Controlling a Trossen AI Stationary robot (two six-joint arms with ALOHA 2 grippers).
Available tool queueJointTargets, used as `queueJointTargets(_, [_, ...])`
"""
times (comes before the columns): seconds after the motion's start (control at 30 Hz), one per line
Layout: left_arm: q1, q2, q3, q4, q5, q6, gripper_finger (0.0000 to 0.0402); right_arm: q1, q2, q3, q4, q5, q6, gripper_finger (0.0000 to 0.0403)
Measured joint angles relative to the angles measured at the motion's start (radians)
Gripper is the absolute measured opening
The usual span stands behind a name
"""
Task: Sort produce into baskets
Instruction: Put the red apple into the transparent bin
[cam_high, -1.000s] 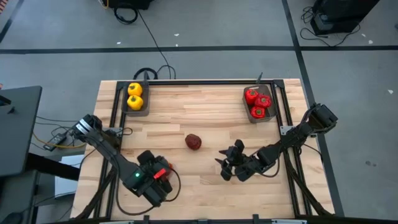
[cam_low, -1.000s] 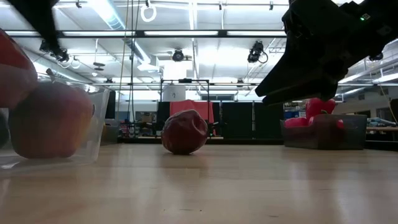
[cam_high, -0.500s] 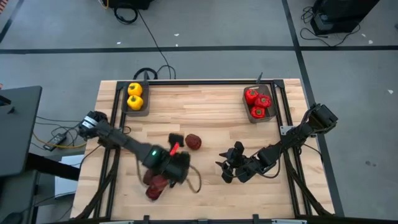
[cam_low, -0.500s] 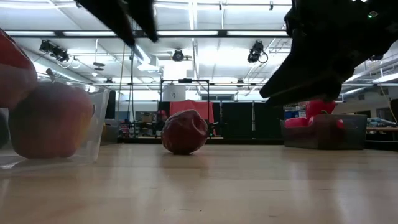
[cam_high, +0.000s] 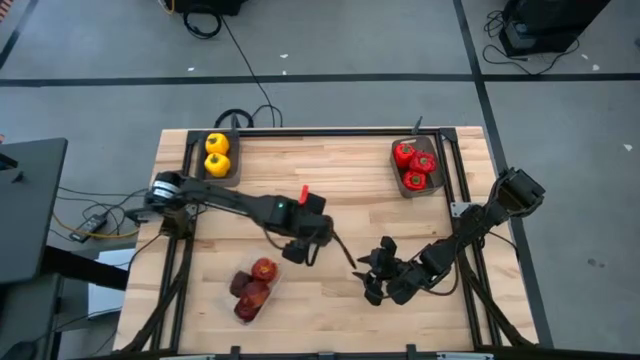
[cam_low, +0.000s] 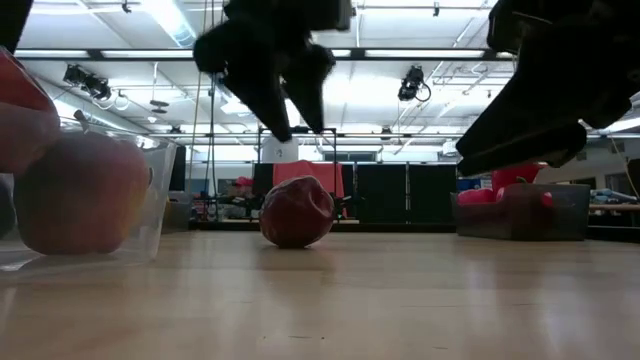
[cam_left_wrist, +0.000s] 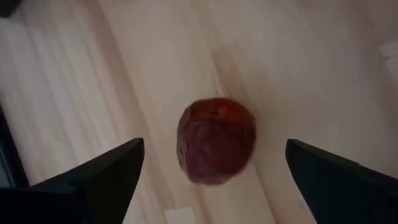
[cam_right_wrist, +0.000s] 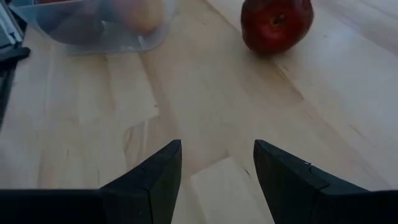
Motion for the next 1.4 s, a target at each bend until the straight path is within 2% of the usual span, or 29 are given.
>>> queueJointTargets(0.33, [0.057, 0.159, 0.0, -0.015, 0.031, 0.062, 0.0399, 0.017, 0.0, 0.0, -0.021, -0.001, 0.005, 0.0211])
queueJointTargets(0.63, [0.089, 0.212, 0.0, 0.011, 0.046, 0.062, 0.0398, 0.018, 0.0, 0.0, -0.024, 0.002, 0.005, 0.0211])
queueJointTargets(0.77, [0.09, 0.217, 0.0, 0.021, 0.065, 0.038, 0.0383, 0.018, 0.0, 0.0, -0.024, 0.012, 0.009, 0.0211])
queueJointTargets(0.87, [0.09, 0.217, 0.0, 0.037, 0.067, 0.03, 0.0354, 0.018, 0.0, 0.0, -0.023, 0.029, 0.012, 0.0211])
queueJointTargets(0.93, [0.09, 0.217, 0.0, 0.039, 0.067, 0.002, 0.0331, 0.018, 0.0, 0.0, -0.022, 0.035, 0.015, 0.0211])
queueJointTargets(1.13, [0.09, 0.198, 0.0, -0.03, 0.072, -0.165, 0.0329, 0.018, 0.0, 0.0, -0.015, 0.052, 0.016, 0.0211])
queueJointTargets(1.3, [0.065, 0.087, 0.0, -0.119, 0.071, -0.37, 0.0338, 0.018, 0.0, 0.0, -0.008, 0.062, 0.012, 0.0211])
queueJointTargets(1.4, [0.027, -0.007, 0.0, -0.197, 0.075, -0.516, 0.034, 0.018, 0.0, 0.0, -0.008, 0.106, 0.008, 0.0211])
